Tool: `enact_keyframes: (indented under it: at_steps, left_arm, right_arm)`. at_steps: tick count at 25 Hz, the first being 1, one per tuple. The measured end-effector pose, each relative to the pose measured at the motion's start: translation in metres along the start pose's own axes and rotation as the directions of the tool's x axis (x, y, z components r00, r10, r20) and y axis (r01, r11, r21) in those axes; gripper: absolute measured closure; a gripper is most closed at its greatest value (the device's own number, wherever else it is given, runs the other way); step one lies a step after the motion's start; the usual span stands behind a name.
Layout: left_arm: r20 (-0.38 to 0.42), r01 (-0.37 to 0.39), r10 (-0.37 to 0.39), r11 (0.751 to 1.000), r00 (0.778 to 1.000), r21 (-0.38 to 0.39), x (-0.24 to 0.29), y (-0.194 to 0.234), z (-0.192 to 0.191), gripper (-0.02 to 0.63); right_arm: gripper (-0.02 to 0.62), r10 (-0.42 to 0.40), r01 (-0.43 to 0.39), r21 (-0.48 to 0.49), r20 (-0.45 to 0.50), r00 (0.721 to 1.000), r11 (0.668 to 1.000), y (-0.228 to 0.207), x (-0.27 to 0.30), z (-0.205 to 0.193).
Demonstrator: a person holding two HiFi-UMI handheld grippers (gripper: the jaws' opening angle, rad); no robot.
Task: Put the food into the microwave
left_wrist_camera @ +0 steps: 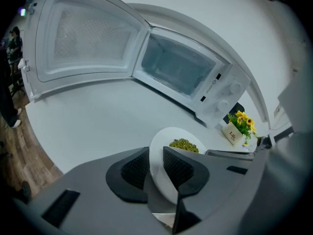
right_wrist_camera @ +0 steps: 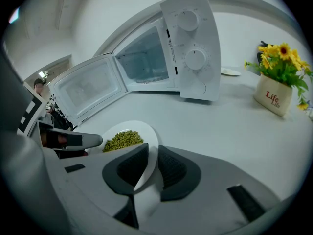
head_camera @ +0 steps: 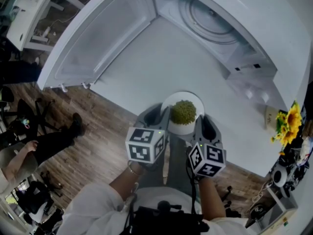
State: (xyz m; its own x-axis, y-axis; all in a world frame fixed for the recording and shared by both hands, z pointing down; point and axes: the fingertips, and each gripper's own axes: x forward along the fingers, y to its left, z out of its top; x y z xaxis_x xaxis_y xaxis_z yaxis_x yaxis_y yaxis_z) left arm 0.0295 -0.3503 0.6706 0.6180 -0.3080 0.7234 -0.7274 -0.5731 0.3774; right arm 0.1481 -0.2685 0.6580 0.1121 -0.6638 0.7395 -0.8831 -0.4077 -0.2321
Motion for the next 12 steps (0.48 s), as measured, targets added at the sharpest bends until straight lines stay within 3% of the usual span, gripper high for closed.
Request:
enact_keyframes:
  at_steps: [12]
  left_arm:
    - [0.022, -0.026, 0.026, 1.0, 0.999, 0.001, -0.006, 0.002, 0.01, 0.537]
  right_arm:
    - [0.528, -0.005, 0.005, -0.024, 0.02, 1.0, 1.0, 0.003, -0.001, 0.011]
